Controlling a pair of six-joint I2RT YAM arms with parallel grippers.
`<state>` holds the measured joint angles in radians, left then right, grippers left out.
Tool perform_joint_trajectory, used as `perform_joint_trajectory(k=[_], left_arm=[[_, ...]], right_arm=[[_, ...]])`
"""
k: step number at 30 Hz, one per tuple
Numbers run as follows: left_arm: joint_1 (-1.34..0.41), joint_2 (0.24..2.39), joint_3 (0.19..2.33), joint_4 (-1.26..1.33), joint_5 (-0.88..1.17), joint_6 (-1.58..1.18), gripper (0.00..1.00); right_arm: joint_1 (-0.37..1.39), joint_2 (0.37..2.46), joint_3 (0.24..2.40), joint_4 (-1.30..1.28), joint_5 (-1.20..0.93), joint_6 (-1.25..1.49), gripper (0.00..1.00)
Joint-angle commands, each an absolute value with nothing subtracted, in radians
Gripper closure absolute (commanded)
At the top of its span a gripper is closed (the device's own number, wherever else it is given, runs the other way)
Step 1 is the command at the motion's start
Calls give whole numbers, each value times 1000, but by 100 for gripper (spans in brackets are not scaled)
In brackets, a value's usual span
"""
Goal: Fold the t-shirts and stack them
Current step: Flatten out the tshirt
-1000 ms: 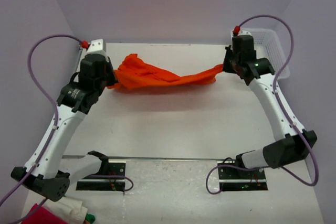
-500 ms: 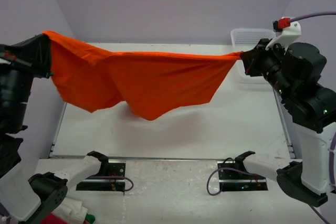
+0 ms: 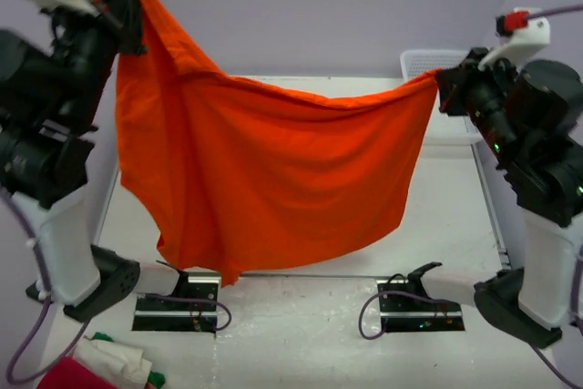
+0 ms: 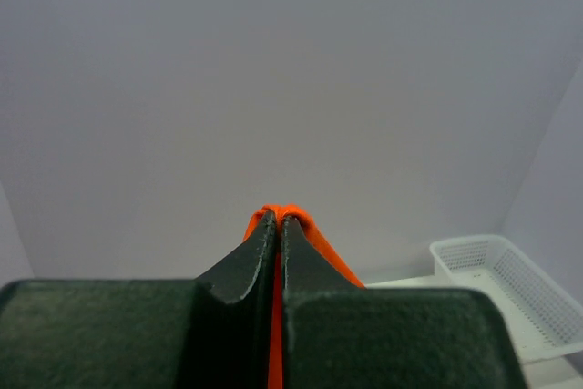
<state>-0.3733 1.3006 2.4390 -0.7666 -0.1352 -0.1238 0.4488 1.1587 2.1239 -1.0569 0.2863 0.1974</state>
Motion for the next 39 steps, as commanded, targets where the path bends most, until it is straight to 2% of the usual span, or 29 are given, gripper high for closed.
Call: perform_joint_trajectory(k=[1,7,11,14,20,30,34,39], left_arm=[[-367,1506,2444,-705,-161,-22,100],[-241,1710,2517,-533,-7,37,100],[-175,1755,2502,-416,70,60,100],[-140,1773,2496,-358,118,61,100],[-132,1773,2497,-336,159,61,100],[-132,1451,2298,-434,150,9,100],[-132,1315,2272,-465,196,-38,100],[-132,1164,2269,-486,251,-93,100]], right_arm=[[402,1382,2205,-985,333,114,100],[290,1696,2515,-962,259,42,100],[252,1779,2600,-925,247,17,100],[238,1758,2539,-859,245,8,100],[236,1723,2568,-861,261,8,100],[262,1488,2375,-957,290,52,100],[369,1356,2304,-976,379,51,100],[495,1266,2353,-1069,448,92,100]])
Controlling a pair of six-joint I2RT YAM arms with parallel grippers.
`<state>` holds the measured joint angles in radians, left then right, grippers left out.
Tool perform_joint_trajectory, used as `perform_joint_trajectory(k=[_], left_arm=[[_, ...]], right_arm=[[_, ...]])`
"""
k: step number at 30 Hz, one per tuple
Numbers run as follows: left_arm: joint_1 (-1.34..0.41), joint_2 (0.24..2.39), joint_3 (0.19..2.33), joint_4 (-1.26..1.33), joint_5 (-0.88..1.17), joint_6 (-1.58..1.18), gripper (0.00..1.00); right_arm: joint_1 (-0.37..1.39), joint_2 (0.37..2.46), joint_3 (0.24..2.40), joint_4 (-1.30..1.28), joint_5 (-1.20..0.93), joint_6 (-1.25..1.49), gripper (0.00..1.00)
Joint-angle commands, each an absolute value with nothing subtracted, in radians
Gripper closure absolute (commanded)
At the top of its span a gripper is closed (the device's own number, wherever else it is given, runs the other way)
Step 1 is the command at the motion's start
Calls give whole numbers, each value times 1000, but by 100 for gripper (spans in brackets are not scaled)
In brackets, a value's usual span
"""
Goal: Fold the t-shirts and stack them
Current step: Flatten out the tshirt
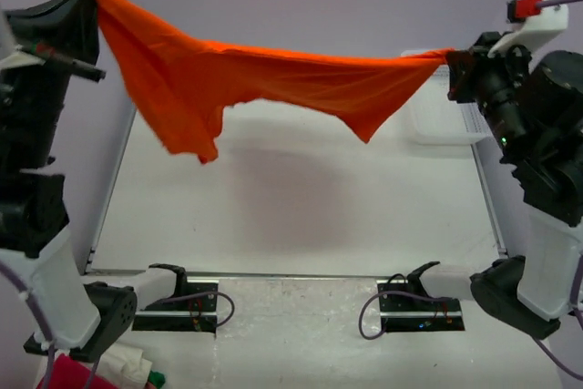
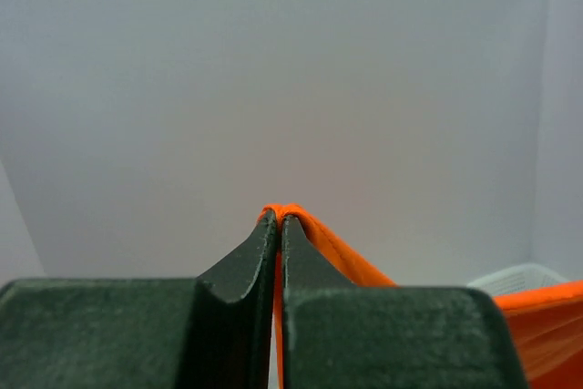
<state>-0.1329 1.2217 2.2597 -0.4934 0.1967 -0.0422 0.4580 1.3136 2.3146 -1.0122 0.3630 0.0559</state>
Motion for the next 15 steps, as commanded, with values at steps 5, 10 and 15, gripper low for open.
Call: perform_joint_trajectory(k=[5,10,15], left_arm=[[-132,1129,2293,-506,305,-140,100],[-132,1195,2316,-497,344,-166,100],[-132,1305,2315,-457,339,-135,100]], right_arm=[[505,1152,2293,-1075,420,121,100],[505,1164,2289,-1054,426,106,100],[503,1296,2292,-985,443,54,100]])
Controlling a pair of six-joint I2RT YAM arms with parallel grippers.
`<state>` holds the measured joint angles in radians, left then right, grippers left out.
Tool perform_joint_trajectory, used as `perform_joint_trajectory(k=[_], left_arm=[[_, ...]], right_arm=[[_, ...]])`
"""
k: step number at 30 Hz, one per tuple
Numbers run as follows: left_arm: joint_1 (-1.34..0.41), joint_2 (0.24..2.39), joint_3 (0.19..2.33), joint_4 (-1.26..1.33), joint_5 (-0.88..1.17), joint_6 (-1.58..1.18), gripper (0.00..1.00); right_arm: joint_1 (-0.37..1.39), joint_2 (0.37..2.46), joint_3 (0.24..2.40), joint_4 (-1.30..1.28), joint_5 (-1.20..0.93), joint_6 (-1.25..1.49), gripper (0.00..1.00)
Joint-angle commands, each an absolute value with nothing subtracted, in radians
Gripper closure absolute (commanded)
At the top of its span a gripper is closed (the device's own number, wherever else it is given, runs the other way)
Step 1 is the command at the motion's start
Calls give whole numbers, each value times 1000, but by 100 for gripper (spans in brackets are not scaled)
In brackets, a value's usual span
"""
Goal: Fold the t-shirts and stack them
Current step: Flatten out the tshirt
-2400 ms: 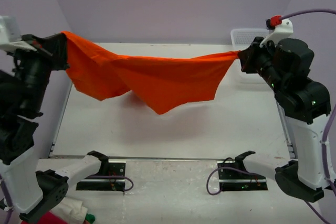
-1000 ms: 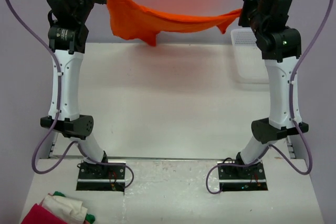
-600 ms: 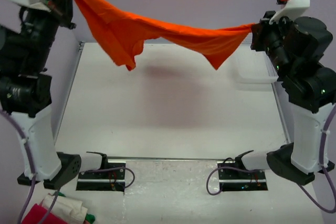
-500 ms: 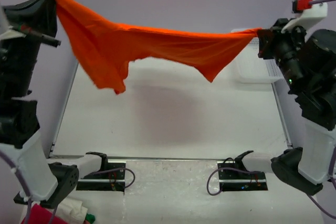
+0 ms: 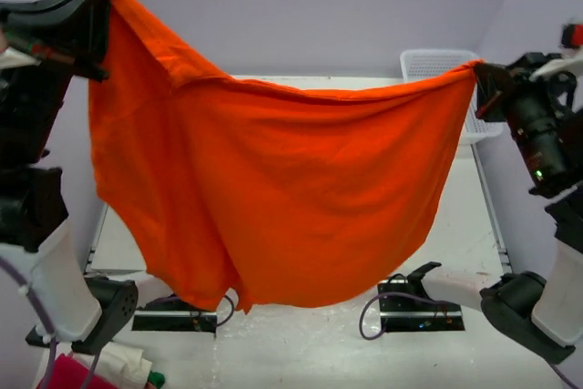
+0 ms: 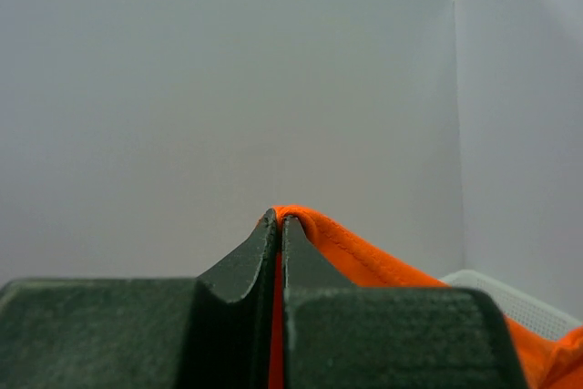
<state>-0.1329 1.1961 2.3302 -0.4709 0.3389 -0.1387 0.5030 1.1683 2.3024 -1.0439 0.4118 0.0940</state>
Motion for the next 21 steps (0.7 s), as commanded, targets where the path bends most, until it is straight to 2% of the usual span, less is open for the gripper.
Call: perform_joint_trajectory(k=[1,4,10,16,21], left_arm=[[-132,1352,2319,-440,341,-126,100],[-132,1437,2353,-411,339,-104,100],[-117,1741,2508,-329,344,-58,100],[-15,1888,2569,-183,422,-115,100],[0,1890,2572,-112,445,-130,100]], right_arm=[[502,1327,2328,-980,445,42,100],[457,1458,2403,-971,401,34,100],[327,1681,2572,-907,267,23,100],[279,1791,2575,-796,262,-54,100],[264,1810,2605,-743,273,-77,100]])
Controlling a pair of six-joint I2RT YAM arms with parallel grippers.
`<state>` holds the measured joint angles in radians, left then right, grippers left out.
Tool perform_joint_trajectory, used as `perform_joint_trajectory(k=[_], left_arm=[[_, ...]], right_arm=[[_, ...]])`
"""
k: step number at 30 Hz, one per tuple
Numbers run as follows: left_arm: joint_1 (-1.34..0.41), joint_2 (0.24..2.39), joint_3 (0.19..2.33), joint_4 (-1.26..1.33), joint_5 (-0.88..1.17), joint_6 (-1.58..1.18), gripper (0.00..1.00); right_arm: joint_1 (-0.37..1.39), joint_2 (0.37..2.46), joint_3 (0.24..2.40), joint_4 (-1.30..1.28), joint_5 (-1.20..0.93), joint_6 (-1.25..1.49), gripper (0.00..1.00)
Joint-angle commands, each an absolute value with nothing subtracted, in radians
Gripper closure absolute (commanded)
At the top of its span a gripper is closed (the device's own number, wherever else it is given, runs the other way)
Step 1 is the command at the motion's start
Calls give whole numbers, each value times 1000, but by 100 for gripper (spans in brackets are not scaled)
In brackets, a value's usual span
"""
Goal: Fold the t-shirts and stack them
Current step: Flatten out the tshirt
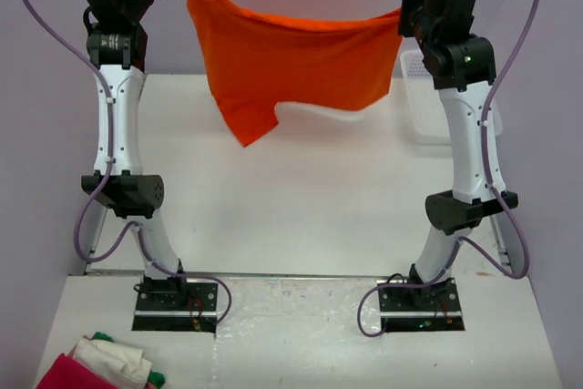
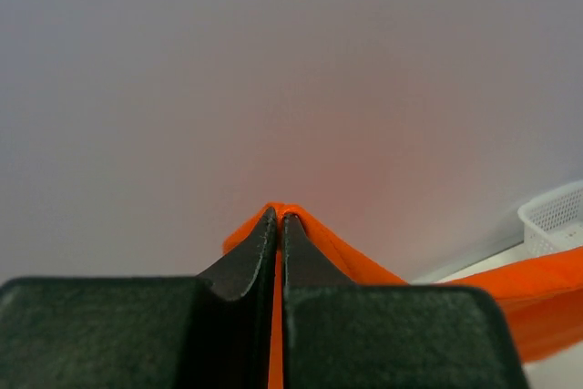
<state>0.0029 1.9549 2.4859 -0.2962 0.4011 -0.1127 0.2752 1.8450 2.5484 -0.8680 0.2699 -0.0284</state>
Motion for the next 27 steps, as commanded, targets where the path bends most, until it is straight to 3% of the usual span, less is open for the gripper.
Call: perform_joint_trajectory(k=[1,7,11,16,20,22,27], left_arm=[[32,1885,2574,-91,454,-141,100],[38,1868,2453,-112,497,-147,100],[14,1859,2202,-169,518,-127,100],[-126,1778,1942,-230,301,-86,100],[-170,1601,1663,-249,258,-178,100],[-259,1502,1515,-232,124,-175,100],[-296,1284,1365,-333,54,-351,100]], right_arm=[[255,1804,2585,-735,273,-81,100],[215,1790,2383,-739,256,-34,100],[201,1799,2212,-753,290,0,100],[190,1773,1925,-736,295,103,100],[192,1718,1775,-724,307,162,100],[190,1681,1724,-751,337,196,100],[192,1617,1639,-816,365,288,100]])
